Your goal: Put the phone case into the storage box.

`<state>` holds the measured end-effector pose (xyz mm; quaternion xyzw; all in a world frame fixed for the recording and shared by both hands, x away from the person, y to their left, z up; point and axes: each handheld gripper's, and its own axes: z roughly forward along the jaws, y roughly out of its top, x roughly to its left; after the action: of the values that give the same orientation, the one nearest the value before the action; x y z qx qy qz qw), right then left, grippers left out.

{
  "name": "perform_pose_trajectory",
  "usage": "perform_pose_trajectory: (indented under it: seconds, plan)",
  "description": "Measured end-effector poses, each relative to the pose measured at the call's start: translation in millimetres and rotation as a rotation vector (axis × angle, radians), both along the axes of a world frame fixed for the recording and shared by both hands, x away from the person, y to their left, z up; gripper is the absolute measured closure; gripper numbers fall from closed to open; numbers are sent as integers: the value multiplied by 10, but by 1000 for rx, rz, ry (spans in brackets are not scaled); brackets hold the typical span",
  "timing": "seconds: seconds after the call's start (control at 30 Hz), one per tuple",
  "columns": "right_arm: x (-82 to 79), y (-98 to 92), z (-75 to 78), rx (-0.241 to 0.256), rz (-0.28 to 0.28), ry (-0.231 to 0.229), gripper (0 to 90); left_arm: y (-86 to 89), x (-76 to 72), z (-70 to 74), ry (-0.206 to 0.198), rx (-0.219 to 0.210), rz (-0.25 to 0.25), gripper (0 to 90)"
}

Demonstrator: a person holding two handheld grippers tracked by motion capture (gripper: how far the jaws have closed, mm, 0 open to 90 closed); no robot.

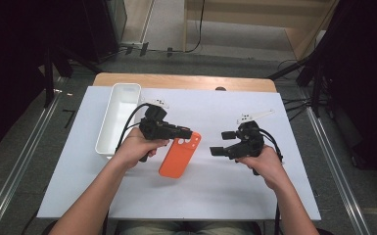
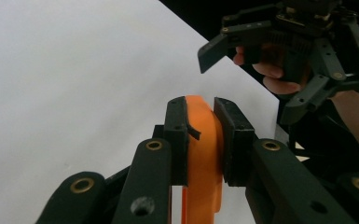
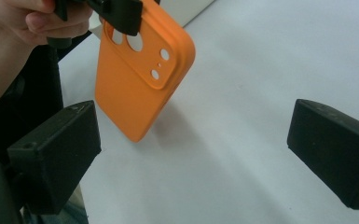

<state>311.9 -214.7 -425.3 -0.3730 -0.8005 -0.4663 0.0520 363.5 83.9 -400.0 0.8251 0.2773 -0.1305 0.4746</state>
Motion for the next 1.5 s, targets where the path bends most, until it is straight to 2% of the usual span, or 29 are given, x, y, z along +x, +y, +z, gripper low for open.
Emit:
perform_pose_trajectory:
  seconds: [0.1, 0.23, 0.43, 0.57, 0.67, 1.03, 1.07, 1.2, 1.3, 1.5]
  plan:
    - [0, -8, -5, 4, 11, -5, 16, -34, -38, -29, -2, 0, -33, 750]
    - [-2, -14, -7, 8, 22, -11, 17, -76, -70, -44, 15, -7, -58, 750]
    - [-14, 24, -37, 12, 75, -13, 17, -148, -124, -58, 36, -6, -83, 750]
    - [-13, 50, -43, 26, 96, -10, 17, -157, -149, -46, 20, -29, -102, 750]
    - [-28, 64, -33, 35, 111, -12, 122, -153, -151, -45, 8, -35, -110, 749]
    - [-42, 132, -30, 52, 152, -27, 124, -124, -133, -40, 6, -82, -127, 750]
    - [-41, 135, -31, 52, 152, -30, 124, -122, -134, -38, -13, -74, -136, 749]
    - [-37, 151, -38, 55, 160, -28, 136, -129, -150, -32, -27, -78, -142, 750]
    - [-34, 157, -37, 57, 169, -46, 244, -137, -158, -33, -31, -80, -153, 750]
    - [-19, 140, -20, 84, 184, -62, 350, -149, -159, -40, -14, -79, -168, 749]
